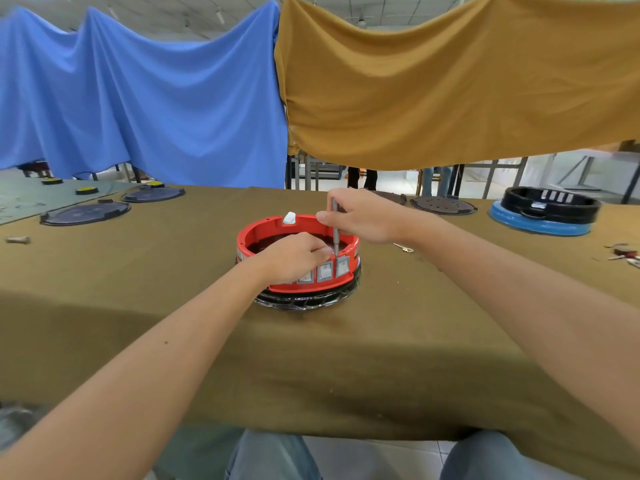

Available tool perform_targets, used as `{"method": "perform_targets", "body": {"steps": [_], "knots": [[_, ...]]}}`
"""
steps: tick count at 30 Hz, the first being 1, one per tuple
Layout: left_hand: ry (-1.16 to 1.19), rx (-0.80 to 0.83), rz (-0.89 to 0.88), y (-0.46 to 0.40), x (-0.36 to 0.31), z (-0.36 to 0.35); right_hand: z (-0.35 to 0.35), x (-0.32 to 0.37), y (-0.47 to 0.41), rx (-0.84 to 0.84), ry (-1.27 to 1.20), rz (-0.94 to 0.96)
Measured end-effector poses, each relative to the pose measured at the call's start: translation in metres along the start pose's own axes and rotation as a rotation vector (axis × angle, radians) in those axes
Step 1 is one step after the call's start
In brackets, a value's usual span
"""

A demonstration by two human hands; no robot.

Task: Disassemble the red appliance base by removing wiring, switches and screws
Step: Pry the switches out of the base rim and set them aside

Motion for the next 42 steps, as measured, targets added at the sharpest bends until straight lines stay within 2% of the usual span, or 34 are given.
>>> {"method": "perform_targets", "body": {"steps": [4, 13, 17, 23, 27, 37, 42], "knots": [[-0.021, -0.012, -0.012, 0.001, -0.003, 0.000, -0.005, -0.004, 0.006, -0.048, -0.069, 0.014], [-0.045, 0.004, -0.006, 0.002, -0.001, 0.000, -0.010, -0.004, 0.000, 0.004, -0.008, 0.006], [-0.157, -0.022, -0.063, 0.003, 0.001, -0.003, -0.009, -0.001, -0.004, 0.039, 0.038, 0.031], [-0.284, -0.093, -0.096, 0.005, -0.001, -0.010, -0.018, -0.007, 0.005, 0.040, -0.022, 0.022], [-0.277, -0.110, -0.108, 0.005, 0.000, -0.009, -0.032, -0.017, 0.014, 0.027, -0.072, -0.008], [-0.266, -0.076, -0.124, 0.009, -0.004, -0.007, -0.017, -0.014, 0.009, -0.020, -0.087, 0.013], [-0.246, -0.067, -0.112, 0.008, -0.002, -0.008, -0.014, -0.010, 0.003, 0.049, -0.039, 0.011]]}}
Point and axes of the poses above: each hand's wrist, its own y-axis away from the middle knuckle, its own z-axis out of the back of the hand, x = y × z, the point moved 3 cm from there along -y, towards the middle knuckle, and after that the axes turned 8 degrees about -z, right-handed, at the moved point
